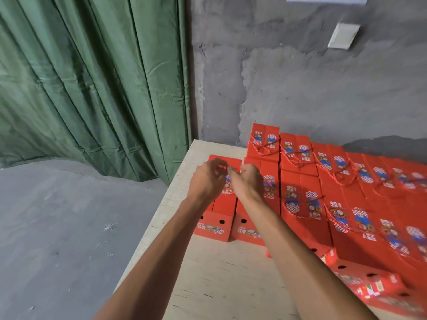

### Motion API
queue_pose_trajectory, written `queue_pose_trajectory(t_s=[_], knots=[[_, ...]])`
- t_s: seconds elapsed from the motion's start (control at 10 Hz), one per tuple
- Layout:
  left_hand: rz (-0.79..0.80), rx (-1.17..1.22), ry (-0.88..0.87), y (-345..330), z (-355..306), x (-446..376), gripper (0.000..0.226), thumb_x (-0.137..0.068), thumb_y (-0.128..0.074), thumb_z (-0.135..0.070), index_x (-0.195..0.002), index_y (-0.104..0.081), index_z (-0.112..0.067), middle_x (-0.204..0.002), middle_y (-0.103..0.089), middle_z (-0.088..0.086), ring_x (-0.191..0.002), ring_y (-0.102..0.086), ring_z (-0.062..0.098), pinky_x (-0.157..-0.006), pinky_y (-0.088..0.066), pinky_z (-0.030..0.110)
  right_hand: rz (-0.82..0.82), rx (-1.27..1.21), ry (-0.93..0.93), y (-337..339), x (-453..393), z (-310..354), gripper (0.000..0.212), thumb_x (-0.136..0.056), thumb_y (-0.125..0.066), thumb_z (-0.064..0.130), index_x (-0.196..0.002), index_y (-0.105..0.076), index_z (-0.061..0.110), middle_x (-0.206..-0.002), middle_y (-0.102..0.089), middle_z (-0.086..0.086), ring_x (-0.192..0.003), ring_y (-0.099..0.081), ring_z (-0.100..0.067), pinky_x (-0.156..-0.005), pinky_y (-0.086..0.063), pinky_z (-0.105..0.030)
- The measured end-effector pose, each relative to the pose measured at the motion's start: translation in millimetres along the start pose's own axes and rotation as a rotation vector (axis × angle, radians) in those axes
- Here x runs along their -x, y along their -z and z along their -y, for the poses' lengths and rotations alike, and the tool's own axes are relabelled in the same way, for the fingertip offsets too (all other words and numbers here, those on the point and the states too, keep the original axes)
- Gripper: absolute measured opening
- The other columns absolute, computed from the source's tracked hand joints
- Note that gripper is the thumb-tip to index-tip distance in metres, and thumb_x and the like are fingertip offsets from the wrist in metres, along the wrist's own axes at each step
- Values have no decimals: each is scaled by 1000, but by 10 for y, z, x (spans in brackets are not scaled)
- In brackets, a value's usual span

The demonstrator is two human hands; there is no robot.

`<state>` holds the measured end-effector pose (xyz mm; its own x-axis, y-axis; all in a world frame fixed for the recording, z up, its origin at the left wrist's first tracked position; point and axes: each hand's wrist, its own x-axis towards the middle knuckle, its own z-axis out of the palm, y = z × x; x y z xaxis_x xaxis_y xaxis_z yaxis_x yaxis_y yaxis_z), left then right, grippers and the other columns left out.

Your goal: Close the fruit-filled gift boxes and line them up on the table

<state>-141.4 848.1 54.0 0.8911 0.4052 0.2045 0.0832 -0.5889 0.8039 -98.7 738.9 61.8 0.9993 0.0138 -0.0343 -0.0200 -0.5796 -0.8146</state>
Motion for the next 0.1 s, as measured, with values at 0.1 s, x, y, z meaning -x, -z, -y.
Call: queue_pose_trajectory(t_s=[0.1], knots=[[21, 93, 28, 119, -23, 515, 17, -95, -63, -20, -105, -76, -21, -93, -78, -5, -85, -74, 12, -78, -60, 35, -60, -117, 10, 394, 530, -246, 28, -93, -69, 40, -108, -67, 16, -105, -71, 0, -97, -67, -23, -81, -52, -32]])
